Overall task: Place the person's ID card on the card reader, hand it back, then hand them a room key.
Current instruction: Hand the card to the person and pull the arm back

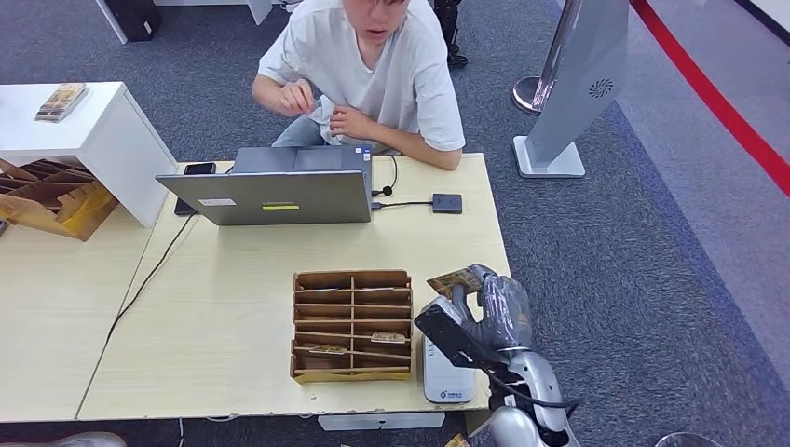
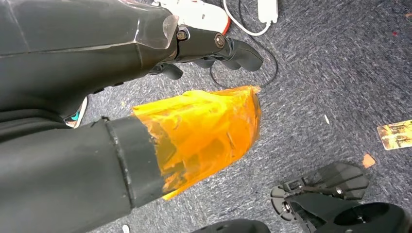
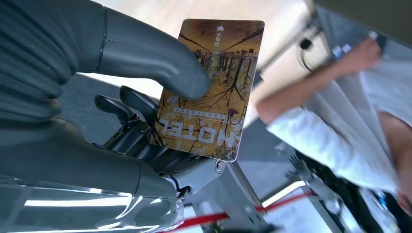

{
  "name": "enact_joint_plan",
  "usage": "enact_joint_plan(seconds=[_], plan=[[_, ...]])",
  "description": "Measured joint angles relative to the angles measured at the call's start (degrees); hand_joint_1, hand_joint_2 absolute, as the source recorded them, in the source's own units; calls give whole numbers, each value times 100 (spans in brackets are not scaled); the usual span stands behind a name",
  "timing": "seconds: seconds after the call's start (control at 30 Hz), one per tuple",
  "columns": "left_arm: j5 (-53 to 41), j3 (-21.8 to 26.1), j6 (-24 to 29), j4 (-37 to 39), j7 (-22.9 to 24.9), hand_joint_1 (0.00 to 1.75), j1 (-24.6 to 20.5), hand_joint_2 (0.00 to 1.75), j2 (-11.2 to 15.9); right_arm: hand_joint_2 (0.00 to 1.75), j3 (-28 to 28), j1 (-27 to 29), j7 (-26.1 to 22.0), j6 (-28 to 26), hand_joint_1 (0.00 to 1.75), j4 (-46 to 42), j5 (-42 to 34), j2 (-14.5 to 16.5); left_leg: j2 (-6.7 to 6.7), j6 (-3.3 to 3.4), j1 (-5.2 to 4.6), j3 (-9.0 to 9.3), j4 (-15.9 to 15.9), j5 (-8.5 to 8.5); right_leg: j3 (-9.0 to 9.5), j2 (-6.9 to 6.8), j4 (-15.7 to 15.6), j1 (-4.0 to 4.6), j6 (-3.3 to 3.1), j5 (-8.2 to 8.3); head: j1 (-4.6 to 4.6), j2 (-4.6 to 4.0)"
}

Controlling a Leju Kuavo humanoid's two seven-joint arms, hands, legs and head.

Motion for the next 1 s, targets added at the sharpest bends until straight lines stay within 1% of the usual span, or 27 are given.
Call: enact_joint_plan(seconds=[0.17,0.43,0.77,1.0], plan=[[-27,0,-2,0,-9,0,-2,0,-24,175,1,-30,-203,-294,175,-284,110,2,0,0,0,0,0,0,0,0,0,0,0,0,1,0],[-113,0,-16,0,-8,0,-17,0,-33,175,43,-143,-403,-503,175,-540,225,2,0,0,0,0,0,0,0,0,0,0,0,0,0,0],[-272,-5,-124,0,45,0,-110,0,-42,175,263,-684,-371,-383,175,-469,426,4,0,2,0,0,0,2,1,0,1,0,0,2,0,0],[-382,-19,-209,0,76,0,-175,0,-65,175,441,-1194,-131,-95,175,-136,554,47,0,1,0,-1,0,3,0,0,1,0,0,2,0,0]])
